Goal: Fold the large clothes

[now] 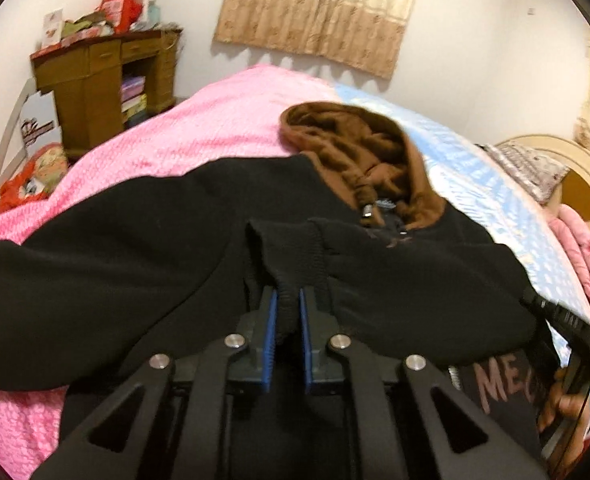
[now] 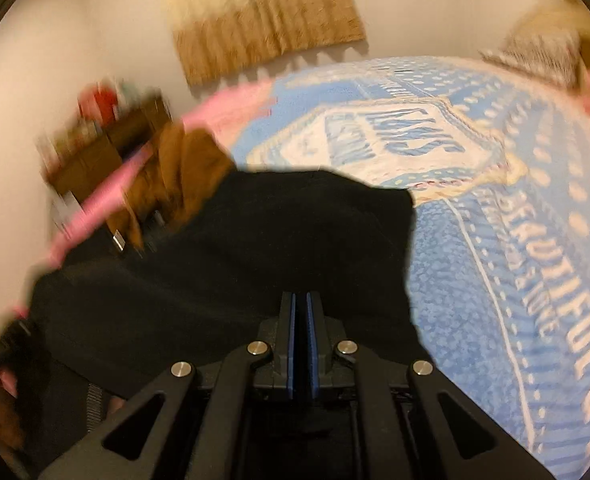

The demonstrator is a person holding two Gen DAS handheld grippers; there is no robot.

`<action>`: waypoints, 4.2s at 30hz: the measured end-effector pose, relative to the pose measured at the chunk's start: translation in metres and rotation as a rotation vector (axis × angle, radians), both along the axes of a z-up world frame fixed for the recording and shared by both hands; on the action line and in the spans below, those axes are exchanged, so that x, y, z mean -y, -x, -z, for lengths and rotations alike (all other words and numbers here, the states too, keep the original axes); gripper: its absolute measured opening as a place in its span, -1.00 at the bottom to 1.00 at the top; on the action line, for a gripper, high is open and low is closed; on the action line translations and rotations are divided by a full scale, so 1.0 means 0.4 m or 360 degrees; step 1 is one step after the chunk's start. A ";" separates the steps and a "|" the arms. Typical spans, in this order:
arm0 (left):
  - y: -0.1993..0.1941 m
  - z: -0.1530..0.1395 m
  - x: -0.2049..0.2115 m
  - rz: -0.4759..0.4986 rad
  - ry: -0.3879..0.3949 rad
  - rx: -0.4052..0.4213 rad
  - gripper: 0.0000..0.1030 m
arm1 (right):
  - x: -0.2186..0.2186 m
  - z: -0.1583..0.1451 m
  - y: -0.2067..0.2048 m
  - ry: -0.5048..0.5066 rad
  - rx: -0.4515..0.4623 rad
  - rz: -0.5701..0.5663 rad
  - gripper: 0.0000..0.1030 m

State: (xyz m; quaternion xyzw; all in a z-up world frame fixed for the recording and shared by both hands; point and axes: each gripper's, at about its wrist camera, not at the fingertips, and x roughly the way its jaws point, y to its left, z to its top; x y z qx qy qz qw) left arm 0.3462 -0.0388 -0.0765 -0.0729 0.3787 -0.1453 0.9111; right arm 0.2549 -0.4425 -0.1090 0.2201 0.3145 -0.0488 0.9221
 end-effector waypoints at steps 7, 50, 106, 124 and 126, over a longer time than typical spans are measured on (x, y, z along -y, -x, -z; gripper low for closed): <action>-0.028 0.052 -0.022 -0.0028 0.0079 -0.0101 -0.48 | 0.103 -0.025 -0.025 -0.0312 -0.0055 0.0084 -0.89; -0.046 0.073 -0.004 -0.0026 0.0101 -0.0051 1.00 | -0.012 0.005 -0.244 0.0460 -0.0390 -0.0113 -0.54; 0.096 0.069 -0.858 -0.1493 0.0225 -0.0307 -0.55 | -0.203 0.047 -0.159 0.0689 -0.0327 -0.0283 0.85; 0.094 -0.293 -0.024 -0.0285 -0.0249 0.0573 -0.73 | -0.200 0.044 -0.154 0.0673 -0.0312 -0.0277 0.85; 0.087 -0.223 0.113 -0.0093 -0.0314 0.0496 -0.73 | -0.199 0.043 -0.153 0.0668 -0.0308 -0.0274 0.85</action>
